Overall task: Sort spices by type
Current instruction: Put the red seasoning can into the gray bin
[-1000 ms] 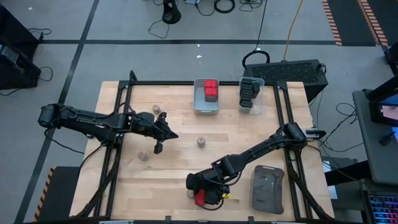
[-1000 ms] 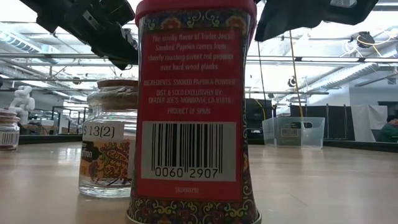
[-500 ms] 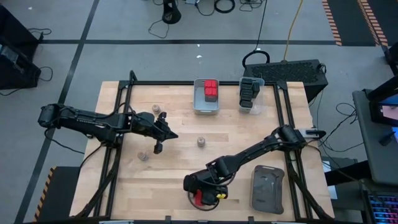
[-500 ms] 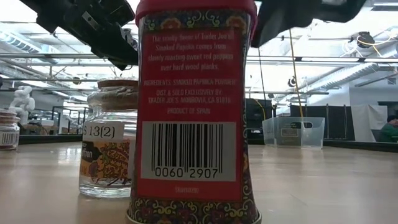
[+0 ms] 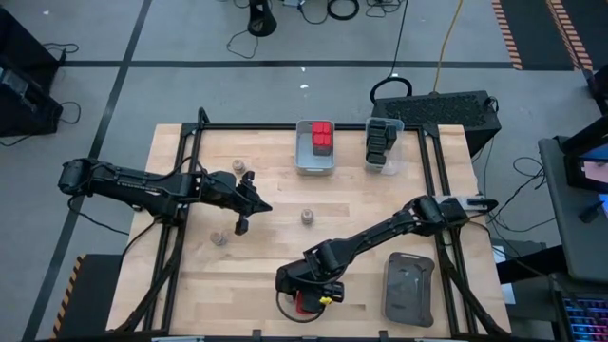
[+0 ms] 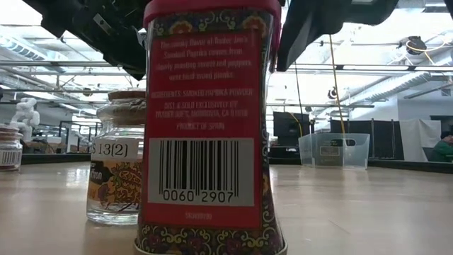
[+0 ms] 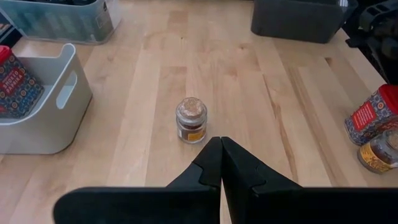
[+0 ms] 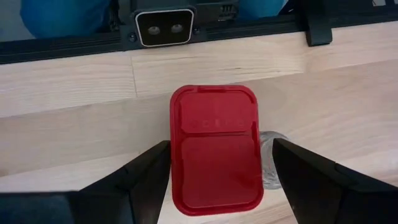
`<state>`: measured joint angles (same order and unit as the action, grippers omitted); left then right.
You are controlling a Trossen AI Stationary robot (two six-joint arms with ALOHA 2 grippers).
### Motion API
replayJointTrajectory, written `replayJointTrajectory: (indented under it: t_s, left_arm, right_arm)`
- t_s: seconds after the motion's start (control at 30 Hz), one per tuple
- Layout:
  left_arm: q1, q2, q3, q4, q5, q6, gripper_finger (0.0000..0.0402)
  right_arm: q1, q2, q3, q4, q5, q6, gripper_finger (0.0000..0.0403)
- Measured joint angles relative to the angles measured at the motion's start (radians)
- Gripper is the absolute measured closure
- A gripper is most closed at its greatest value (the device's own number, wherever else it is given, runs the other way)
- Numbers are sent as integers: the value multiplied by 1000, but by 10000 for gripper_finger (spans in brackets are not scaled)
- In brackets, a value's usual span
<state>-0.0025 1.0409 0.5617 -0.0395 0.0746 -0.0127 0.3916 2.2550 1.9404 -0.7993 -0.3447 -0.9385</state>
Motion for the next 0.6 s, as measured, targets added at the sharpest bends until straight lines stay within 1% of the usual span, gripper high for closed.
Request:
replayJointTrajectory:
  t_s: [0.17, 0.37, 0.6]
  left_arm:
    - [0, 0, 0, 0, 0, 1, 392]
    - [0, 0, 0, 1, 0, 2, 392]
    - [0, 0, 0, 2, 0, 2, 392]
  right_arm:
    - [0, -1, 0, -16, -1, 10, 139]
    - [-2, -1, 0, -23, -27, 36, 156]
    - [-2, -1, 0, -31, -28, 36, 171]
